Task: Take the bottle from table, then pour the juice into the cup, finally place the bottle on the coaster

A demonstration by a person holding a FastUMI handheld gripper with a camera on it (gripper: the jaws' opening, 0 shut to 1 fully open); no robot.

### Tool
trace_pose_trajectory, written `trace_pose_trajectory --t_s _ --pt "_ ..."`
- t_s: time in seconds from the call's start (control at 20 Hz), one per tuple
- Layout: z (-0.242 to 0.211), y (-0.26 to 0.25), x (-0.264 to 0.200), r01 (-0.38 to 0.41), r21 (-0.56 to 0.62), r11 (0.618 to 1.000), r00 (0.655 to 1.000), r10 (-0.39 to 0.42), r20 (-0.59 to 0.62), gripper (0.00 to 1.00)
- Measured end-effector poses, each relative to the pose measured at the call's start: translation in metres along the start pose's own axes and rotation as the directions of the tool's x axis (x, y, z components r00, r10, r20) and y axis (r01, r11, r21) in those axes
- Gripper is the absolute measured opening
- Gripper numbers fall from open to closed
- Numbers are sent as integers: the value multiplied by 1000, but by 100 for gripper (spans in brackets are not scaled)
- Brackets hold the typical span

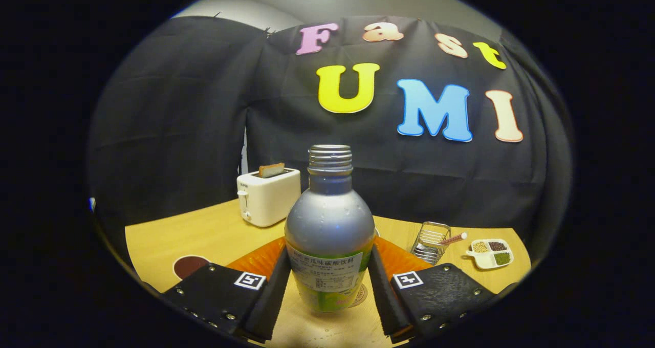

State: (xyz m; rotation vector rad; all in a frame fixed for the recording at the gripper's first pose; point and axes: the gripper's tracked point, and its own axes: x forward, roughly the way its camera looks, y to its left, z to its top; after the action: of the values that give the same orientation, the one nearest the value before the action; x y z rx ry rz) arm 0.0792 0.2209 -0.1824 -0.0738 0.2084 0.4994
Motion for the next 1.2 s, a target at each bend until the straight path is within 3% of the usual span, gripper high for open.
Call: trace_pose_trajectory --t_s 0.3,0.55,1.2 --pt "-18 -14 29 -8 70 998 999 10 -31 76" --pt "-41 -18 50 35 97 995 999 -31 -43 76" --pt "-82 -27 73 97 80 992 993 -92 -67 76"
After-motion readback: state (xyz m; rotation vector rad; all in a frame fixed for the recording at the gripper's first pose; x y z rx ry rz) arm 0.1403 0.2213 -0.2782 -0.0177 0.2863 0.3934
